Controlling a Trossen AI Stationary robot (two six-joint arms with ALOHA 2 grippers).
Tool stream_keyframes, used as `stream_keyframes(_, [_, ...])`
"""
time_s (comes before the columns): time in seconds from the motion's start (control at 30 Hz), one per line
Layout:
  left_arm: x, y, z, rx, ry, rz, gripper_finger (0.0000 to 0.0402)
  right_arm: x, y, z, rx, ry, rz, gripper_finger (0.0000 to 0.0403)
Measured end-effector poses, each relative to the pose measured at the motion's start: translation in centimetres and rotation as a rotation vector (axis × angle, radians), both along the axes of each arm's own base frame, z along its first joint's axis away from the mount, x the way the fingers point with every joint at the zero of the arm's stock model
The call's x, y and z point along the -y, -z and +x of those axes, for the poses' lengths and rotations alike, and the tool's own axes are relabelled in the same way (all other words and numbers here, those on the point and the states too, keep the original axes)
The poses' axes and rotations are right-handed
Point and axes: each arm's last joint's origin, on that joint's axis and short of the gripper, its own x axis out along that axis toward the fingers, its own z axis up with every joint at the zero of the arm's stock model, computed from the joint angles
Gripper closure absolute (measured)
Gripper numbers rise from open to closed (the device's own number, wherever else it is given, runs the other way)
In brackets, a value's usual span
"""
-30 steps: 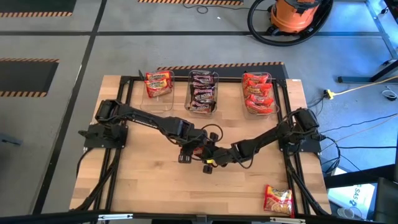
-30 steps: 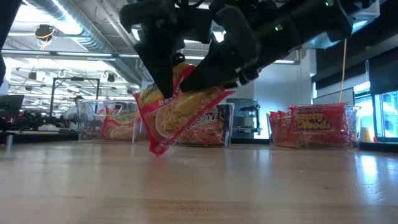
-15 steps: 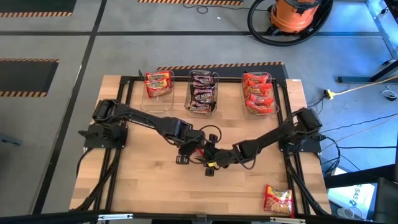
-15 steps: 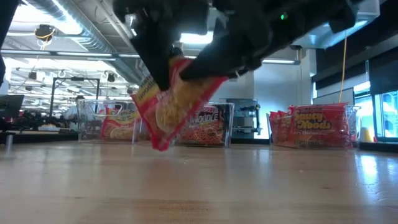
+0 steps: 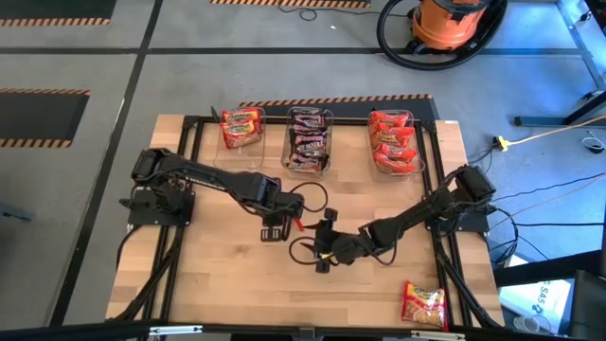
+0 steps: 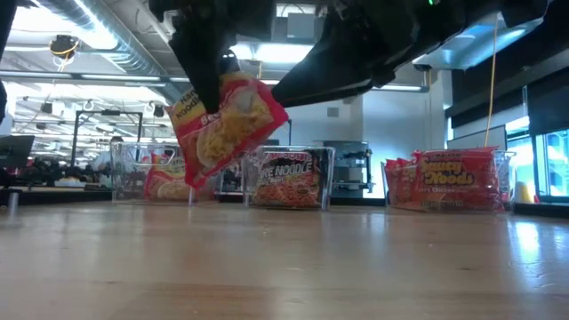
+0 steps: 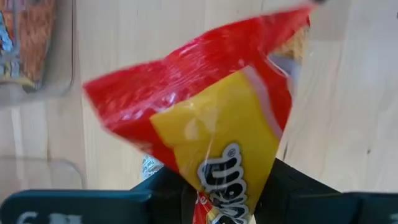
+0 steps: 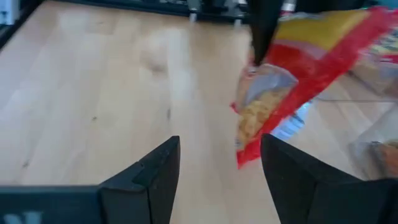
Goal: Sort Maruchan noodles
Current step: Put the red noodle pack into the left transparent bin
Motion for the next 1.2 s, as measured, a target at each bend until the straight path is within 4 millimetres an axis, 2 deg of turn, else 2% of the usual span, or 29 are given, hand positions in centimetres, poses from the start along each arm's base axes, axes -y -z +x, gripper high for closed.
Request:
stream_keyframes(0.27, [-0.4, 0.2, -1.3, -0.123, -0.079, 0.092, 0.0291, 0.5, -0.2, -0.4, -0.013, 0.091, -0.052, 0.0204])
stream_keyframes(0.53, [-1.7, -0.5, -3.6, -0.275, -0.166, 0.308, 0.0291, 0.7, 0.4, -0.8, -0.070, 0.119, -0.056, 0.0204])
stream_keyframes(0.7, [-3.6, -2.1, -5.0, -0.283, -0.226, 0.368, 0.0291, 0.6, 1.3, -0.5, -0.078, 0.119, -0.053, 0.0204])
stream_keyframes(1.03, [-7.8, -6.9, -8.9, -0.147, -0.337, 0.433, 0.0290, 0.3, 3.3, 0.1, -0.086, 0.112, -0.055, 0.0204])
stream_keyframes(1.2, [-10.9, -7.7, -10.0, -0.173, -0.373, 0.492, 0.0290, 0.6, 3.4, 0.3, -0.085, 0.118, -0.055, 0.0204])
